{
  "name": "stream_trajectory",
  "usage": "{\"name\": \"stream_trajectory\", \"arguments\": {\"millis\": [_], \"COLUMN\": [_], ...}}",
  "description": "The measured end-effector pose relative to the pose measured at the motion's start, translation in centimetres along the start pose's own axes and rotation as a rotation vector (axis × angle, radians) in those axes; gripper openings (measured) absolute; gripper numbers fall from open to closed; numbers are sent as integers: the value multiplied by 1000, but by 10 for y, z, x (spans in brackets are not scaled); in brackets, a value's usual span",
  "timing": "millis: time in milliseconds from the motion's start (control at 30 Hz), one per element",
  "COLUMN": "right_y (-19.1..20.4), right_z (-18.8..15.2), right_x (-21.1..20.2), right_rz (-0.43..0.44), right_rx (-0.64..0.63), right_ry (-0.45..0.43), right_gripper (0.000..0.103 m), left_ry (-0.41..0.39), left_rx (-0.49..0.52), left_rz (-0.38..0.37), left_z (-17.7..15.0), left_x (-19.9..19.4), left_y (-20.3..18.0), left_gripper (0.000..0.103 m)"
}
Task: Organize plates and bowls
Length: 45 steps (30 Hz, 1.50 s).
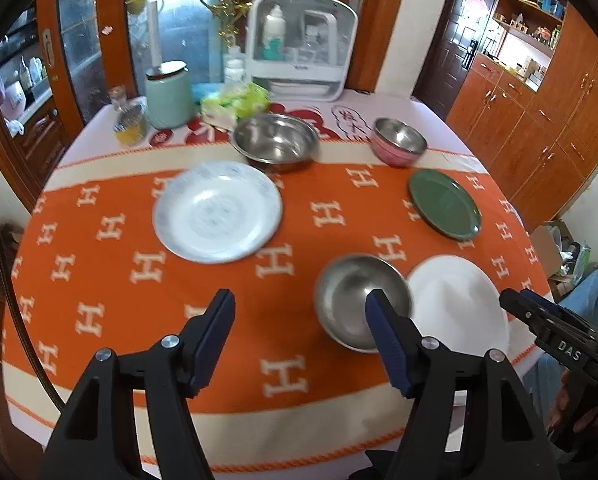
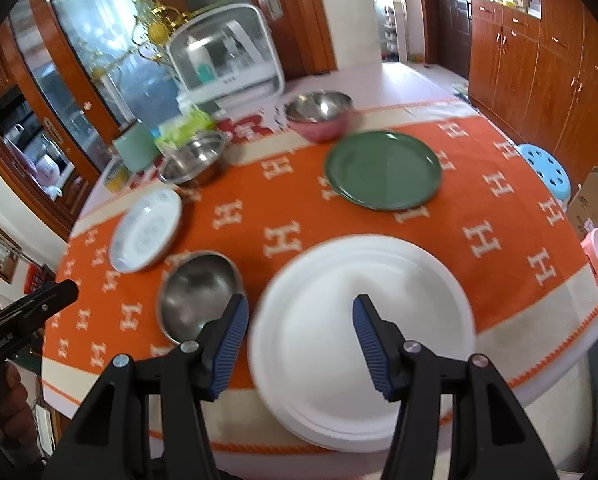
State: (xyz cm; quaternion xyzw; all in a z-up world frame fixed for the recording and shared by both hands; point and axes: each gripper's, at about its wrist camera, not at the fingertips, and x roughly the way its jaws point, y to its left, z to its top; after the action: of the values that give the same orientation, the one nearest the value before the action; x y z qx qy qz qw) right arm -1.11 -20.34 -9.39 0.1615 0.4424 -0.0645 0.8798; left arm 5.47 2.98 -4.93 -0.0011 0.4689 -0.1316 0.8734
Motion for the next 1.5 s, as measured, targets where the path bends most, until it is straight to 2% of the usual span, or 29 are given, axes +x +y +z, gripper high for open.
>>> {"name": "stream_trajectory", "arguments": {"millis": [433,833,1200,1500], "right_y": [78,136,179,190], "right_z": [8,20,41,43], "right_x": [19,58,98,144], "right_rz": [22,30,20,41], "right_rx": [28,69,25,20], "right_ry": [-91,-123,-115,-20], "right_gripper": [55,56,56,56], "left_ry": [-30,13,89,159], "left_rx": [48,121,89,61], "left_rz": [30,38,1,-35], "left_z": [47,88,99,98], "left_x": [-2,31,82,132], "left_y": [89,151,186,202], "left_gripper": [73,77,77,77]}}
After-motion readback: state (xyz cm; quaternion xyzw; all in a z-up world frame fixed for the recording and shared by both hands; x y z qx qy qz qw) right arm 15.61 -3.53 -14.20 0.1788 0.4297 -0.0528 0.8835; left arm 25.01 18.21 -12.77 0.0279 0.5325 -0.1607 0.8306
